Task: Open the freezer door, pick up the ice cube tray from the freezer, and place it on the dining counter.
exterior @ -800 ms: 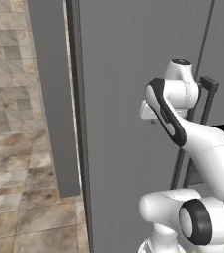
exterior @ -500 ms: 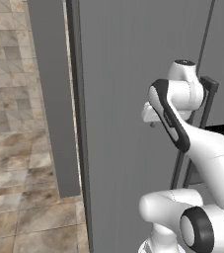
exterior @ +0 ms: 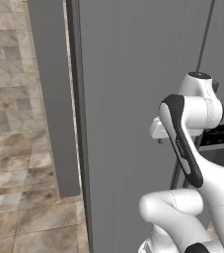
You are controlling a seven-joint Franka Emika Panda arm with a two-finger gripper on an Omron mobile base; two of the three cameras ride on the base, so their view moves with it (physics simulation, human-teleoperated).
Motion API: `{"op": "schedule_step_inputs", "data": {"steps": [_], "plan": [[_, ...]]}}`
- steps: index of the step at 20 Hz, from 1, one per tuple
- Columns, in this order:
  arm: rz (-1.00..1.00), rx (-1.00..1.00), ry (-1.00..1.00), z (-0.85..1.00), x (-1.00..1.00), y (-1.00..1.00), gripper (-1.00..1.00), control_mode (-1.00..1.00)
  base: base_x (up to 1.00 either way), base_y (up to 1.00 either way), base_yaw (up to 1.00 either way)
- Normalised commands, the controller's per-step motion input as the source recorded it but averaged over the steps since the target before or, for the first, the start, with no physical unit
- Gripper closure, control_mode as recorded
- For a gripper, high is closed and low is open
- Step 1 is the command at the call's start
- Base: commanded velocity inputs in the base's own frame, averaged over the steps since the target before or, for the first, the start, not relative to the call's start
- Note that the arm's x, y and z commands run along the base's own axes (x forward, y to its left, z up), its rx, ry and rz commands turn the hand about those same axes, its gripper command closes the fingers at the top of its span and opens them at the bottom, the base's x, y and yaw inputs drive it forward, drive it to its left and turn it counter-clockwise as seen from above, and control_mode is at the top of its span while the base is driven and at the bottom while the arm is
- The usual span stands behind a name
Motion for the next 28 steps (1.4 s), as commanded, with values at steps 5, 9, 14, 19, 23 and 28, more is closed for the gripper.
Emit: {"op": "schedule_step_inputs", "data": {"steps": [5, 9, 14, 19, 23, 28], "plan": [[0.0, 0.0, 0.0, -0.01, -0.03, 0.04, -1.0, 1.0, 0.0, 0.08, 0.0], [0.0, 0.0, 0.0, 0.0, 0.0, 0.0, -1.0, 1.0, 0.0, 0.34, 0.0], [0.0, 0.0, 0.0, 0.0, 0.0, 0.0, -1.0, 1.0, 0.04, 0.47, 0.0], [0.0, 0.0, 0.0, 0.0, 0.0, 0.0, -1.0, 1.0, 0.19, 0.08, 0.0], [0.01, 0.0, -0.01, 0.0, 0.02, -0.21, -1.0, -1.0, 0.06, 0.0, 0.0], [0.11, 0.05, -0.27, 0.0, -0.71, -1.0, -1.0, -1.0, 0.0, 0.0, 0.0]]}}
